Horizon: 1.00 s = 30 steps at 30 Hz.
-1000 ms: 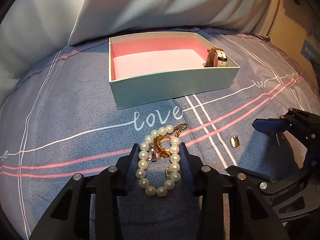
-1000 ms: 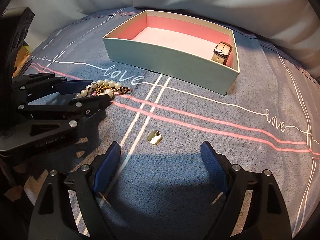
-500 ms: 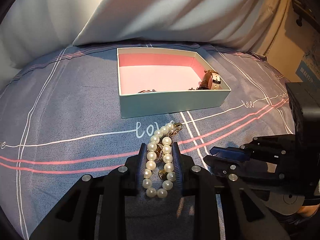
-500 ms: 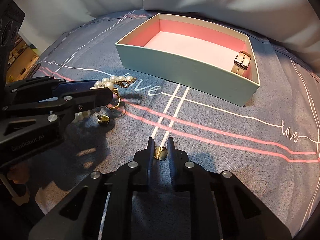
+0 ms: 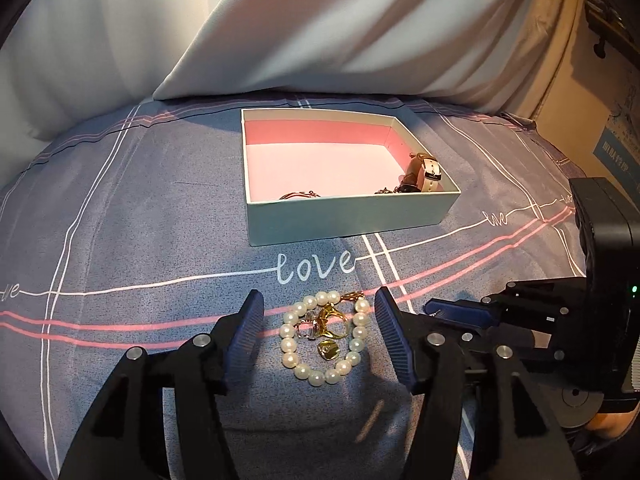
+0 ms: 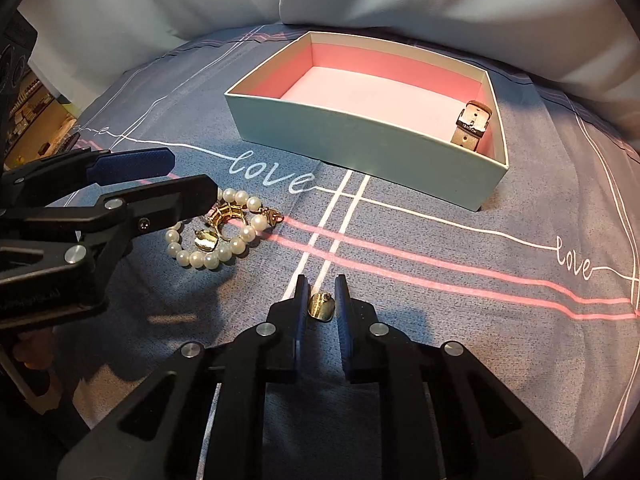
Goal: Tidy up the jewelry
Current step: 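Grasp the pearl bracelet with the left gripper while the right gripper grasps the gold pendant, then carry the pearl bracelet and gold pendant into the box and open both grippers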
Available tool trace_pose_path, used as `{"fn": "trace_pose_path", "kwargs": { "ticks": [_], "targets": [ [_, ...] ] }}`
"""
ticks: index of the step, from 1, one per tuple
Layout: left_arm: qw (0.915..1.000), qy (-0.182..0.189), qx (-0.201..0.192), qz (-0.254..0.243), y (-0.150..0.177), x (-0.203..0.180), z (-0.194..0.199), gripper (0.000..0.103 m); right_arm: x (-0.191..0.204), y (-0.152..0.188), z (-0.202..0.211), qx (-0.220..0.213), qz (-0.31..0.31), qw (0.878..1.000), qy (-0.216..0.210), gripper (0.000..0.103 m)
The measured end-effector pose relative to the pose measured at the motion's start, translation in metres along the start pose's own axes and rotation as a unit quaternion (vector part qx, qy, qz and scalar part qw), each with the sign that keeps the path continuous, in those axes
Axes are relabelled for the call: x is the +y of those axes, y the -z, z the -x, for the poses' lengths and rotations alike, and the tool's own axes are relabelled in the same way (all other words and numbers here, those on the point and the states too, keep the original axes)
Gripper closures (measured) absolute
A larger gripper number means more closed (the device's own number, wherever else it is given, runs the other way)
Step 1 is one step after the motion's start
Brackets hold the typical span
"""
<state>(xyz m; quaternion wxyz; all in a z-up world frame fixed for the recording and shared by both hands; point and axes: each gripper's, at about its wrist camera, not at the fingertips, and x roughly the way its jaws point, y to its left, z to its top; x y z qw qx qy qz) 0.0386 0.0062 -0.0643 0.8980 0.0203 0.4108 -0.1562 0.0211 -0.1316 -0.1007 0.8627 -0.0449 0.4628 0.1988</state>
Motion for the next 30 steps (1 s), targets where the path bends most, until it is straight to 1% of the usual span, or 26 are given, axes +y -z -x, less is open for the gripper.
{"fn": "trace_pose_path", "kwargs": {
  "ticks": [3, 5, 8, 10, 12, 14, 16, 17, 18, 19, 20, 21, 25, 30],
  "targets": [
    [0.9998, -0.007, 0.017, 0.001, 0.004, 0.008, -0.003, 0.046, -0.001, 0.0, 0.003, -0.004, -0.001, 1.0, 0.002, 0.089],
    [0.9994, -0.019, 0.028, 0.003, 0.009, 0.013, -0.007, 0.047, -0.001, -0.001, 0.003, -0.003, 0.0, 1.0, 0.003, 0.089],
    [0.9986, -0.027, 0.046, 0.005, 0.013, 0.019, -0.015, 0.053, -0.001, 0.0, 0.002, 0.0, 0.0, 1.0, 0.002, 0.089],
    [0.9978, -0.033, 0.057, -0.002, 0.015, 0.019, -0.016, 0.055, 0.0, 0.0, 0.001, 0.001, 0.001, 1.0, 0.002, 0.089],
    [0.9974, -0.04, 0.059, -0.007, 0.017, 0.019, -0.014, 0.055, 0.0, 0.001, 0.001, 0.002, 0.002, 1.0, 0.001, 0.089],
    [0.9957, -0.054, 0.074, -0.016, 0.018, 0.018, -0.02, 0.057, 0.0, 0.001, -0.001, 0.003, 0.001, 1.0, 0.0, 0.089],
    [0.9944, -0.068, 0.076, -0.03, 0.017, 0.013, -0.026, 0.057, 0.001, 0.0, -0.002, 0.002, 0.001, 1.0, 0.0, 0.089],
    [0.9939, -0.072, 0.075, -0.038, 0.017, 0.01, -0.028, 0.06, 0.001, 0.0, -0.002, 0.002, 0.001, 1.0, 0.0, 0.089],
    [0.994, -0.07, 0.072, -0.043, 0.016, 0.008, -0.03, 0.07, 0.001, 0.0, -0.002, 0.002, 0.002, 1.0, -0.001, 0.089],
    [0.9944, -0.067, 0.07, -0.042, 0.015, 0.007, -0.031, 0.076, 0.002, 0.0, -0.002, 0.002, 0.002, 1.0, -0.001, 0.089],
    [0.9947, -0.064, 0.07, -0.04, 0.014, 0.006, -0.031, 0.09, 0.002, 0.0, -0.002, 0.002, 0.003, 1.0, 0.0, 0.089],
    [0.995, -0.061, 0.07, -0.036, 0.012, 0.006, -0.031, 0.094, 0.002, 0.0, -0.001, 0.002, 0.003, 1.0, 0.0, 0.088],
    [0.9976, -0.039, 0.055, -0.015, 0.005, 0.007, -0.019, 0.094, 0.001, -0.002, 0.004, -0.004, 0.004, 1.0, 0.003, 0.089],
    [0.9998, -0.011, 0.016, -0.008, -0.015, -0.003, 0.009, 0.094, 0.001, -0.008, 0.02, -0.022, 0.005, 1.0, 0.009, 0.089]
  ]
}}
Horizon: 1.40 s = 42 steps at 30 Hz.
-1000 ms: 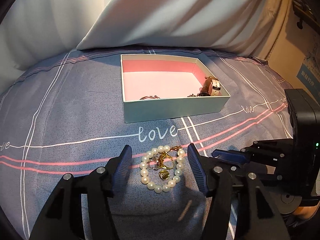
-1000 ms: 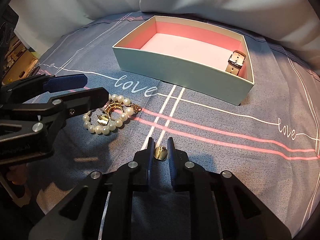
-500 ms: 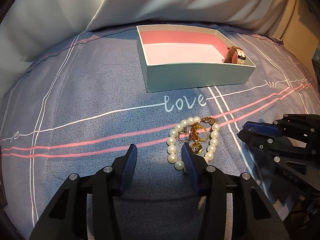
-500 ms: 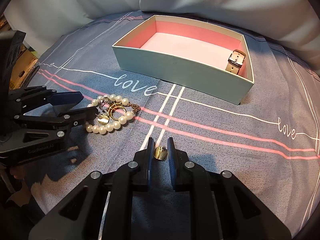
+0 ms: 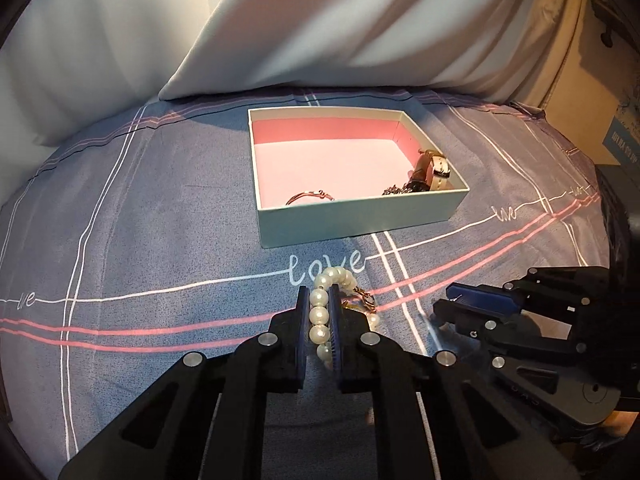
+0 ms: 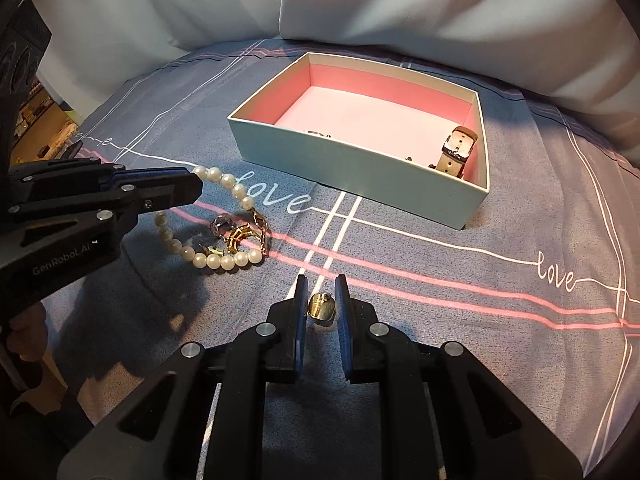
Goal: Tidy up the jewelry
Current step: 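Carry the pearl bracelet and gold pendant into the box and open both grippers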
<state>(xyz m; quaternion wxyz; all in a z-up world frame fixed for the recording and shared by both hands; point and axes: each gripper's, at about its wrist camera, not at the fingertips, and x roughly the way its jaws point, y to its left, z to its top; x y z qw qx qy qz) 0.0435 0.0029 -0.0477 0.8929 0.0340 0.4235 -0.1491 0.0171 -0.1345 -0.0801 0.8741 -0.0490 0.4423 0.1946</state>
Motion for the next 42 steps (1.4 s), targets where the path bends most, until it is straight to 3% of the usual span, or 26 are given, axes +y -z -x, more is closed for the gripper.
{"fn": "trace_pose_path", "kwargs": {
  "ticks": [11, 23, 31, 42],
  "targets": [
    [0.9993, 0.02, -0.029, 0.015, -0.035, -0.01, 0.012, 0.094, -0.008, -0.025, 0.025, -0.028, 0.009, 1.0, 0.011, 0.089],
    [0.9976, 0.01, -0.064, 0.021, -0.101, -0.01, 0.011, 0.094, -0.026, -0.102, 0.045, -0.075, 0.018, 0.996, 0.041, 0.088],
    [0.9974, 0.0, -0.064, 0.032, -0.125, -0.007, 0.0, 0.094, -0.035, -0.126, 0.031, -0.071, 0.011, 0.996, 0.044, 0.088],
    [0.9984, 0.0, -0.038, 0.042, -0.129, -0.005, -0.026, 0.094, -0.051, -0.128, -0.005, -0.03, -0.004, 0.998, 0.05, 0.088]
  ]
}}
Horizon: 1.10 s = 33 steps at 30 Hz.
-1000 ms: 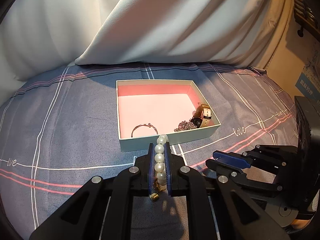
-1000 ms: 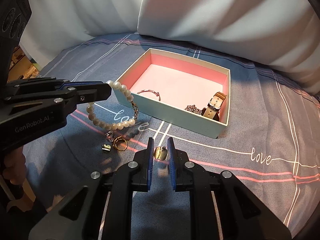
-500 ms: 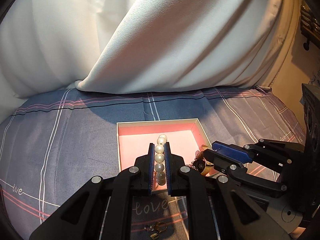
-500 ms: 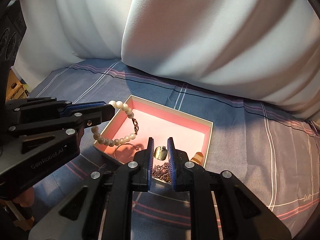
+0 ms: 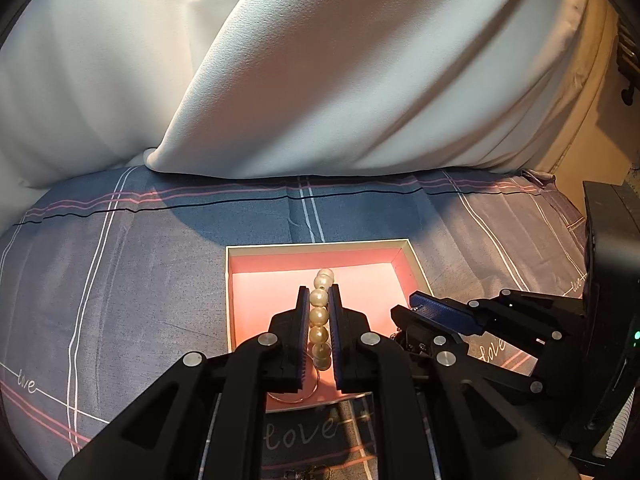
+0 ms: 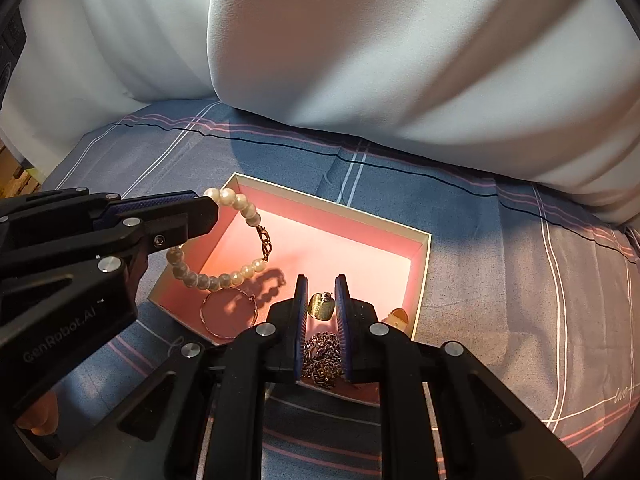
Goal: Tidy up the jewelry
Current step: 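Carry the pearl bracelet and gold pendant into the box and open both grippers, then move both grippers back to the small rings on the sheet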
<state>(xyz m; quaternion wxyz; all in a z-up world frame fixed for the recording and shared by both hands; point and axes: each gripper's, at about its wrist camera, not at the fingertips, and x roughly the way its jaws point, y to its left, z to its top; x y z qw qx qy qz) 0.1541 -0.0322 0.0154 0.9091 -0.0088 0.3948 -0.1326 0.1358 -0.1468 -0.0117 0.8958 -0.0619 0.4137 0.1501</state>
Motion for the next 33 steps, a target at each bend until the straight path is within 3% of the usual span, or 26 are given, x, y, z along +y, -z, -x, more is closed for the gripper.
{"fn": "trace_pose_path", "kwargs": {
  "ticks": [14, 15, 16, 17, 18, 22, 26, 33],
  "targets": [
    [0.9994, 0.002, 0.029, 0.016, 0.007, 0.009, -0.02, 0.093, -0.003, 0.007, -0.015, 0.023, 0.004, 1.0, 0.013, 0.088],
    [0.9994, 0.005, 0.03, 0.019, 0.007, 0.01, -0.019, 0.084, -0.002, 0.008, -0.015, 0.023, 0.009, 0.999, 0.021, 0.079],
    [0.9993, 0.005, 0.029, 0.022, 0.007, 0.011, -0.018, 0.075, -0.001, 0.01, -0.013, 0.02, 0.012, 0.999, 0.031, 0.061],
    [0.9994, -0.001, 0.023, 0.025, 0.008, 0.013, -0.015, 0.056, 0.0, 0.013, -0.01, 0.016, 0.015, 0.999, 0.038, 0.053],
    [0.9995, -0.008, 0.016, 0.026, 0.009, 0.015, -0.012, 0.047, 0.0, 0.016, -0.007, 0.012, 0.019, 0.999, 0.044, 0.047],
    [0.9997, 0.0, 0.01, 0.022, 0.024, 0.021, 0.003, 0.04, 0.0, 0.04, 0.008, 0.008, 0.018, 0.999, 0.042, 0.046],
    [0.9999, 0.002, 0.01, 0.005, 0.063, 0.02, 0.017, 0.03, 0.002, 0.077, 0.019, 0.013, 0.005, 1.0, 0.024, 0.045],
    [0.9988, -0.029, 0.037, -0.011, 0.147, 0.012, 0.029, 0.03, 0.016, 0.14, 0.018, 0.036, 0.001, 0.999, 0.011, 0.045]
  ]
}}
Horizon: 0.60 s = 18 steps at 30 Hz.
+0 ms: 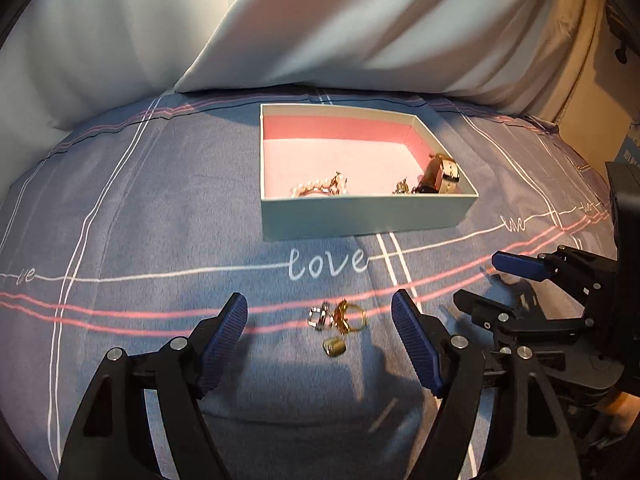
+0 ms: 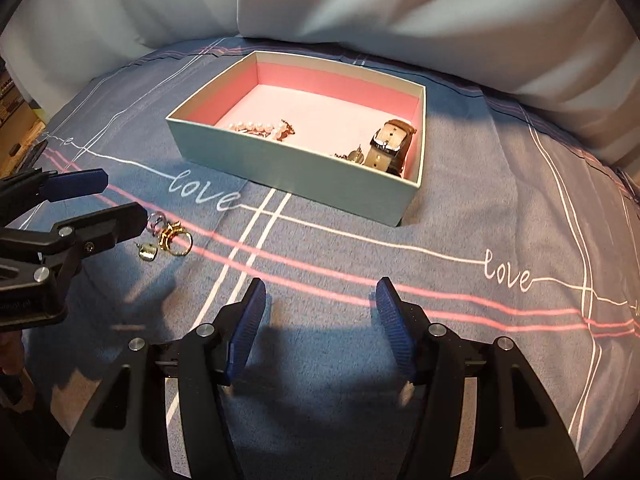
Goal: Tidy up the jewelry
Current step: 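Move both grippers back to the small rings on the sheet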
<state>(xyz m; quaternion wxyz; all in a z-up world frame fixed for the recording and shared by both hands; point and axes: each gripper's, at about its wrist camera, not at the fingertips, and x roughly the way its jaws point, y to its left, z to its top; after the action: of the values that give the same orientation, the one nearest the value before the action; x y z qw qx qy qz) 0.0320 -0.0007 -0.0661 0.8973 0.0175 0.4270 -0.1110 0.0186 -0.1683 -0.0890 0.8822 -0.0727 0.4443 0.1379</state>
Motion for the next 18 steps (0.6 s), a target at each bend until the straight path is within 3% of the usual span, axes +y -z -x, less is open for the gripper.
{"fn": "trace_pose_path", "kwargs": {
  "ticks": [4, 10, 12, 14, 18],
  "targets": [
    [0.9997, -0.001, 0.02, -0.016, 0.021, -0.006, -0.01, 0.03, 0.008, 0.01, -0.007, -0.003, 0.0, 1.0, -0.027, 0.045],
    [0.9983, -0.038, 0.024, -0.037, 0.025, -0.001, -0.023, 0.061, 0.025, 0.007, -0.016, -0.005, 0.019, 0.999, -0.037, 0.045],
    [0.9988, -0.038, 0.02, -0.023, 0.025, 0.006, -0.021, 0.08, 0.031, 0.004, -0.018, -0.006, 0.03, 0.999, -0.044, 0.045],
    [0.9994, -0.031, 0.018, -0.003, 0.024, 0.018, -0.02, 0.09, 0.043, -0.001, -0.022, -0.006, 0.046, 0.997, -0.055, 0.044],
    [0.9995, -0.018, 0.019, 0.016, 0.024, 0.028, -0.018, 0.096, 0.066, -0.011, -0.03, -0.016, 0.078, 0.994, -0.07, 0.044]
  ]
}}
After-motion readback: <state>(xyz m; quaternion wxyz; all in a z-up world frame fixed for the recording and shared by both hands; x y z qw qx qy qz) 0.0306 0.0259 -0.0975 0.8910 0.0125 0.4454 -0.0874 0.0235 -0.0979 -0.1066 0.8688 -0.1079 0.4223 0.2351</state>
